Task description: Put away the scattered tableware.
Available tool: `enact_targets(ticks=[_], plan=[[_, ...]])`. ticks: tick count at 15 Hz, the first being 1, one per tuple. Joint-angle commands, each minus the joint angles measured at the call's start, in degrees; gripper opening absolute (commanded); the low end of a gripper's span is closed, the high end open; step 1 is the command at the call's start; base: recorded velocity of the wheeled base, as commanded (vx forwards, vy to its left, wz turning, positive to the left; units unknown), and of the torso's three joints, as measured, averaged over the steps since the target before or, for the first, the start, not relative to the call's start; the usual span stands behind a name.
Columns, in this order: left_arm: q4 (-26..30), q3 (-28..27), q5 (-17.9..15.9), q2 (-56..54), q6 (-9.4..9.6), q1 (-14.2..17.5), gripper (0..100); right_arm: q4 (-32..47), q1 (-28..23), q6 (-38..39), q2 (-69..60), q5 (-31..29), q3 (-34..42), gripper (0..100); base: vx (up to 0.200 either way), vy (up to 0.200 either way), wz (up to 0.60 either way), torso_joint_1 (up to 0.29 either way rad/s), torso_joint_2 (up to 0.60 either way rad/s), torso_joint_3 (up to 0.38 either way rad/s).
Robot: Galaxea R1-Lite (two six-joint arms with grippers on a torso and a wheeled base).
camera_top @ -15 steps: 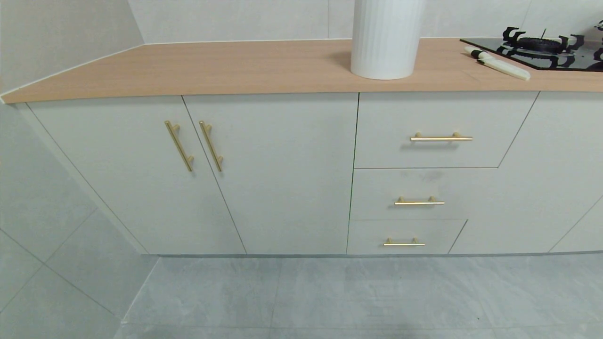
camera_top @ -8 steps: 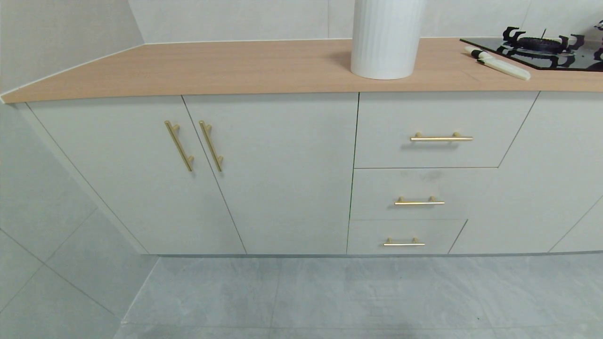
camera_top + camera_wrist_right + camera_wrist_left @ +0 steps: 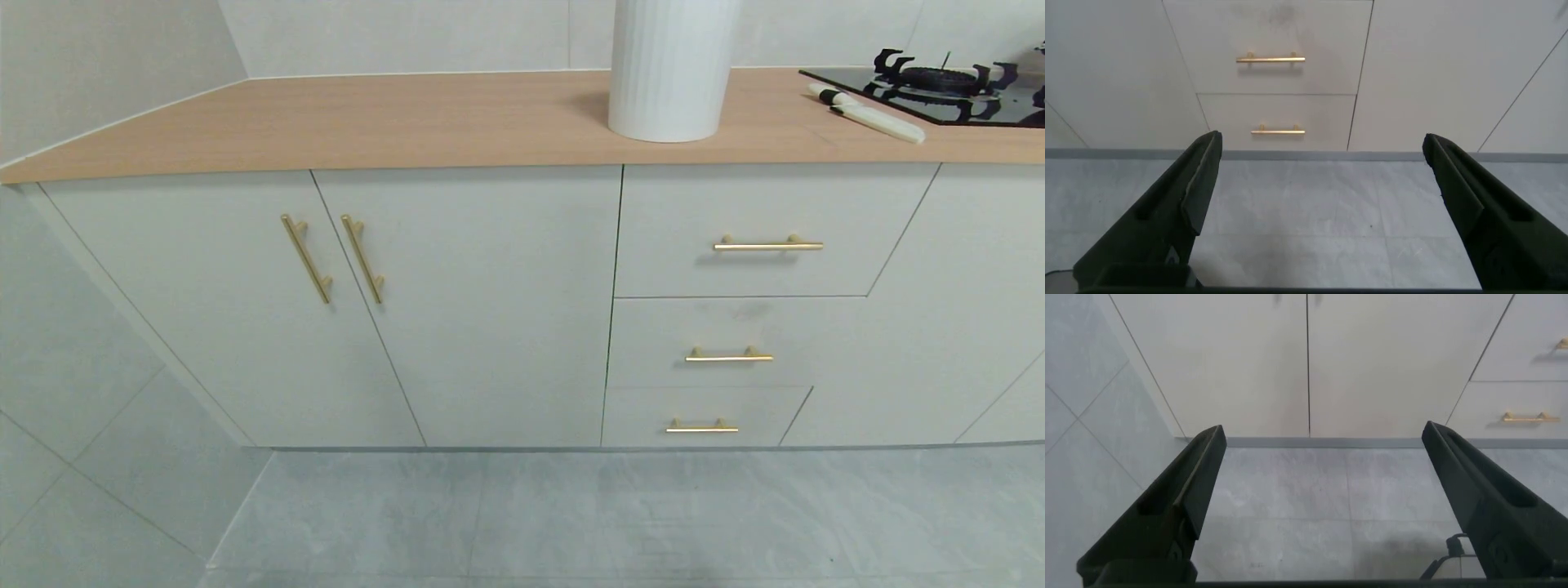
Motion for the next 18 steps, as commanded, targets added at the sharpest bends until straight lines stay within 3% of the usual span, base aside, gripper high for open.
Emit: enact_targets(ticks=[1, 18], plan=[[0.0, 0.0, 0.0, 0.0, -0.05, 0.0, 100, 0.0, 0.0, 0.0, 0.1, 0.0, 0.0, 100, 0.2, 0.0, 0.0, 0.012, 0.0, 0.002], [0.0, 0.0, 0.0, 0.1, -0.05, 0.0, 100, 0.0, 0.1, 0.0, 0.1, 0.0, 0.0, 100, 0.2, 0.0, 0.0, 0.002, 0.0, 0.002]])
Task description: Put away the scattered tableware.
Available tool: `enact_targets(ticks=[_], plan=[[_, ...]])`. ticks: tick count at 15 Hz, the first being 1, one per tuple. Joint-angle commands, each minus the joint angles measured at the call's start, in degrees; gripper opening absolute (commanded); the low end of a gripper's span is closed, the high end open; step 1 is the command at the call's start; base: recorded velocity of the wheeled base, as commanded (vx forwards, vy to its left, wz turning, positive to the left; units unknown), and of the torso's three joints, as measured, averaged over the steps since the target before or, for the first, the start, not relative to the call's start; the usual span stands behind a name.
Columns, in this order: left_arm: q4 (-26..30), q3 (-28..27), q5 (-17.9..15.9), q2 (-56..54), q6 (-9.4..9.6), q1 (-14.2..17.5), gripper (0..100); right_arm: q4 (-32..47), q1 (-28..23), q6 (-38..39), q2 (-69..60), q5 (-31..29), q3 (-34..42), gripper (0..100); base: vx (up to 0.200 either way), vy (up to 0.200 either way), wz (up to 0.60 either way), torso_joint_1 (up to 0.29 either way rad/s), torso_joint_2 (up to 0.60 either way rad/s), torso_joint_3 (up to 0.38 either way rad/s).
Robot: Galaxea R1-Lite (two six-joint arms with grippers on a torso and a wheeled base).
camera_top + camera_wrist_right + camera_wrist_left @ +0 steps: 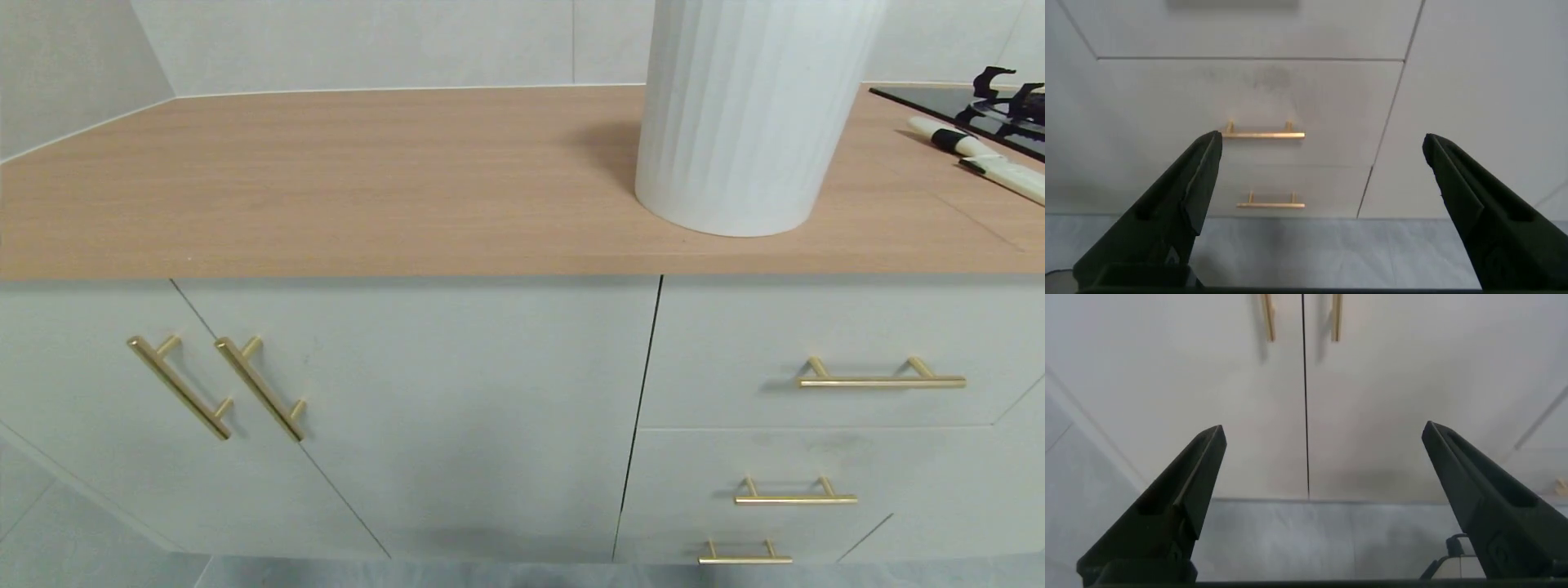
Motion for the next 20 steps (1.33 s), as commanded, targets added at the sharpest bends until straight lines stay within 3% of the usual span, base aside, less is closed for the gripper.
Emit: enact_targets(ticks=[1, 3, 16, 20], plan=[[0.0, 0.0, 0.0, 0.0, -0.01, 0.0, 100, 0.0, 0.0, 0.0, 0.1, 0.0, 0.0, 100, 0.2, 0.0, 0.0, 0.007, 0.0, -0.002], [0.0, 0.0, 0.0, 0.0, -0.01, 0.0, 100, 0.0, 0.0, 0.1, 0.1, 0.0, 0.0, 100, 0.2, 0.0, 0.0, 0.0, 0.0, 0.002], [0.0, 0.0, 0.0, 0.0, 0.08, 0.0, 100, 0.0, 0.1, 0.1, 0.1, 0.0, 0.0, 100, 0.0, 0.0, 0.0, 0.0, 0.0, 0.0], [0.0, 0.0, -0.1, 0.0, 0.08, 0.0, 100, 0.0, 0.1, 0.2, 0.1, 0.0, 0.0, 100, 0.0, -0.2, 0.0, -0.002, 0.0, 0.005]])
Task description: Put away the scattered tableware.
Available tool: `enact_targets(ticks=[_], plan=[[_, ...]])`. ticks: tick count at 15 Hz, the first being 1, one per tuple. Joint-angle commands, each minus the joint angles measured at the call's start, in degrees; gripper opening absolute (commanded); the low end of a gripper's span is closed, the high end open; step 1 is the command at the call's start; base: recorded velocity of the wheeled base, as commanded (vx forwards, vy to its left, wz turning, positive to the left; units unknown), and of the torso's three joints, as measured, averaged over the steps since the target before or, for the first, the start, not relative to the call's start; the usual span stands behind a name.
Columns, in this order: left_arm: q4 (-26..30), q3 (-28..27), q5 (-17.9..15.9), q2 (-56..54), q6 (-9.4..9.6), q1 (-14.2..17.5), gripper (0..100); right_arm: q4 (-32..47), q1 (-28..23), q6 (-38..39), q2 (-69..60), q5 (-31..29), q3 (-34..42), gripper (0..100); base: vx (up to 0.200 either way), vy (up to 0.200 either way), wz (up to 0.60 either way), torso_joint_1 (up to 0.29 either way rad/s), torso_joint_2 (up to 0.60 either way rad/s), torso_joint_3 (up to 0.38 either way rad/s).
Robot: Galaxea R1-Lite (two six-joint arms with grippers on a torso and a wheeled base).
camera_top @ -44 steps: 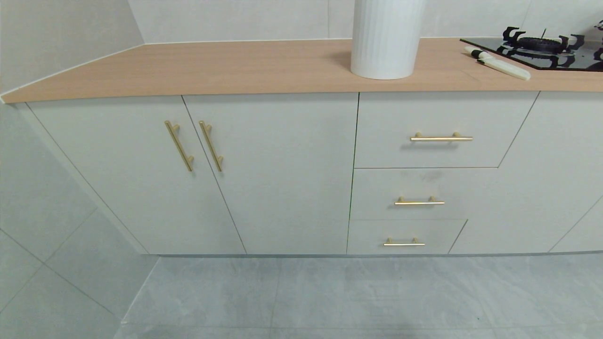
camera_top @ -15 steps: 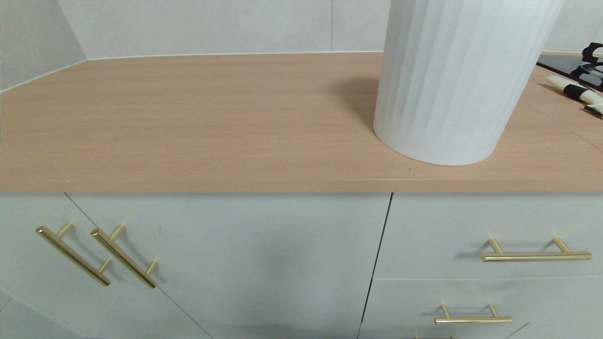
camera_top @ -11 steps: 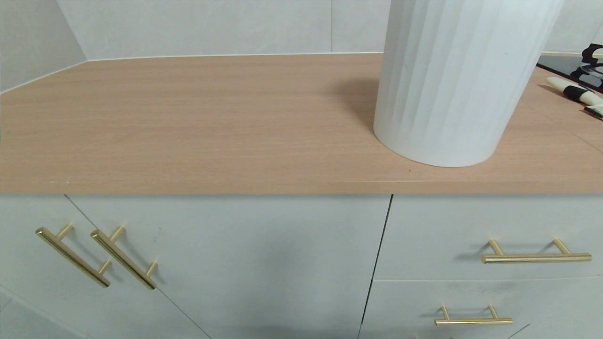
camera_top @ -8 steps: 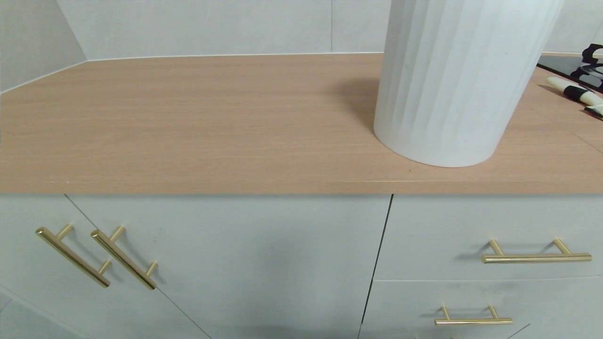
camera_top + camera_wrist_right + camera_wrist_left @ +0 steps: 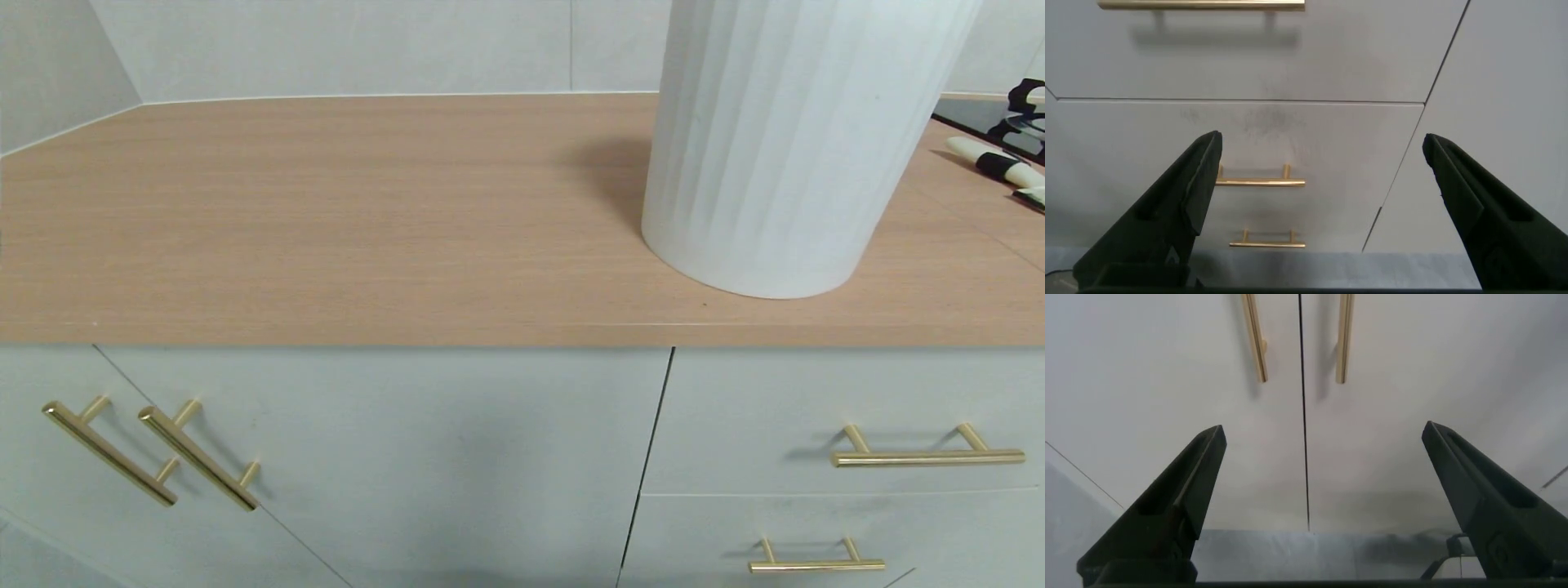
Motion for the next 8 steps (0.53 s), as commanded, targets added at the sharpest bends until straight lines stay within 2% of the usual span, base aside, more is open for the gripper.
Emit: enact_targets(ticks=[1, 5, 8], plan=[[-0.1, 0.0, 0.0, 0.0, 0.02, 0.0, 100, 0.0, 0.0, 0.0, 0.1, 0.0, 0.0, 100, 0.0, -0.2, 0.0, 0.012, 0.01, -0.007], [-0.1, 0.0, 0.0, 0.0, 0.02, 0.0, 100, 0.0, 0.0, 0.0, 0.1, 0.0, 0.0, 100, 0.0, -0.2, 0.0, 0.001, 0.0, 0.005], [-0.1, 0.0, 0.0, 0.0, -0.07, 0.0, 100, 0.0, 0.1, 0.0, 0.1, 0.0, 0.0, 100, 0.0, 0.0, 0.0, 0.0, 0.0, 0.0]])
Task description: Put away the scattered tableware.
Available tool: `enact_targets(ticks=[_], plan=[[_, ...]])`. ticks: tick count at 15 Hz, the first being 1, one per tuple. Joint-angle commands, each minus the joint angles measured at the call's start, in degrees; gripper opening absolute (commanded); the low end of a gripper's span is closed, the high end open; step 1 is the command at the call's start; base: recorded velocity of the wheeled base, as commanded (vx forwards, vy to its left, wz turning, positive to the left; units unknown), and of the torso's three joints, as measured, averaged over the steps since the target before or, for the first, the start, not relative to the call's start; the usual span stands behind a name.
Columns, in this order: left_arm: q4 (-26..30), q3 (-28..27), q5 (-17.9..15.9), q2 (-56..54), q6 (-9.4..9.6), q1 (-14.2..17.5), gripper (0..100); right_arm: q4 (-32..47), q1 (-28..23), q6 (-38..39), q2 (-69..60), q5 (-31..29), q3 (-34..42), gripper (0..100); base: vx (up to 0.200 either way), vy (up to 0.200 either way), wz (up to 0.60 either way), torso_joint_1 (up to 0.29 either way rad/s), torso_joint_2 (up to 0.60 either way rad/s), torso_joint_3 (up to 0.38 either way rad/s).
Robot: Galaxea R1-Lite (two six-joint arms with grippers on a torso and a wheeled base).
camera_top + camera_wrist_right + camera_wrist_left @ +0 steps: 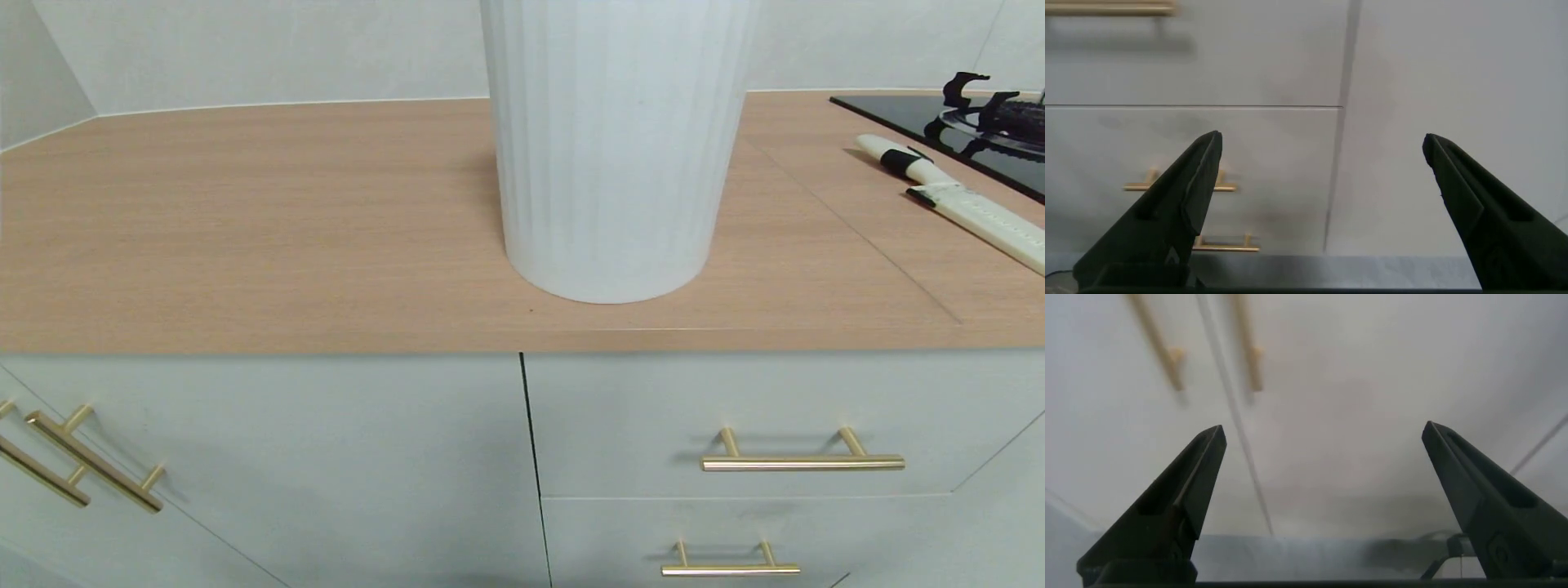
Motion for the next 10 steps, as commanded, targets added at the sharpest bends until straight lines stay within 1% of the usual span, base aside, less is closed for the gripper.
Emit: enact_targets(ticks=[1, 10], plan=[[0.0, 0.0, 0.0, 0.0, -0.02, 0.0, 100, 0.0, -0.1, -0.1, 0.1, 0.0, 0.0, 100, 0.0, 0.0, 0.0, 0.0, 0.0, 0.0], [0.0, 0.0, 0.0, 0.0, -0.02, 0.0, 100, 0.0, -0.1, -0.1, 0.1, 0.0, 0.0, 100, 0.0, 0.0, 0.0, 0.0, 0.0, 0.0]])
